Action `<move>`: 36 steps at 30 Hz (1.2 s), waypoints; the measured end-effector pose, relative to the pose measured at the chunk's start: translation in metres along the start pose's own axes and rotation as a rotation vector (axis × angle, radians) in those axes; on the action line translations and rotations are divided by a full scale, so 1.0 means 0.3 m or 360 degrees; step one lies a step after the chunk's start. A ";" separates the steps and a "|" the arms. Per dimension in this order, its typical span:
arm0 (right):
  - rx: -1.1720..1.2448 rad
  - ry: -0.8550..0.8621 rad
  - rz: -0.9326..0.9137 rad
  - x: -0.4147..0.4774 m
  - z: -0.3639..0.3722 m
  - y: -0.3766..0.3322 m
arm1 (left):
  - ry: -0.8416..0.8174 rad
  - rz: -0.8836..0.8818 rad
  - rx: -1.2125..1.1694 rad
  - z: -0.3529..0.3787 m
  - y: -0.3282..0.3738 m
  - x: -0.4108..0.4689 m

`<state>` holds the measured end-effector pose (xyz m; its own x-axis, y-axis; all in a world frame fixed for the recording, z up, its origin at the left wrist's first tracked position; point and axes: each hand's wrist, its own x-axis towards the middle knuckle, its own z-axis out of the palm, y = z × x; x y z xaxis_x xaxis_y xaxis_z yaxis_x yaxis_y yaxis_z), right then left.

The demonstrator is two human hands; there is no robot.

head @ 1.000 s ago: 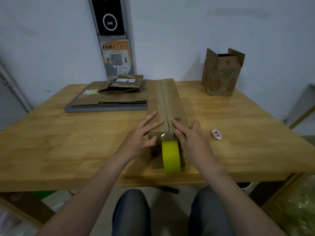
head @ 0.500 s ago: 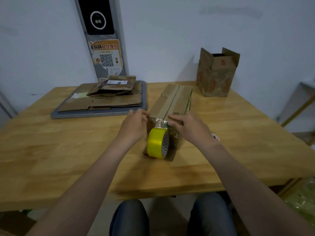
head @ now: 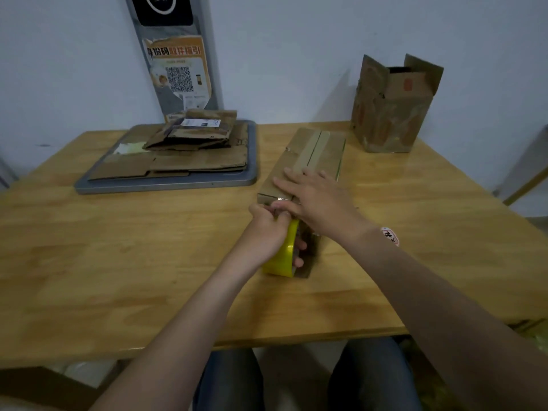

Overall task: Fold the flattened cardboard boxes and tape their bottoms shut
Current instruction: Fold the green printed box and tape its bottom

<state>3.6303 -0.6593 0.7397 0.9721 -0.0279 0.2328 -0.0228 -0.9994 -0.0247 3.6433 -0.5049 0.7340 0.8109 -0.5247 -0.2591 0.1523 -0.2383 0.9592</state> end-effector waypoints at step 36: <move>0.0034 0.0290 -0.0192 -0.042 0.028 0.025 | -0.0419 -0.0330 0.0040 -0.047 0.001 0.046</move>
<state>3.6198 -0.6663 0.7282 0.9091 0.0872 0.4073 0.0982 -0.9952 -0.0061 3.6624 -0.5006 0.7324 0.5897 -0.6553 -0.4720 0.2822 -0.3804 0.8807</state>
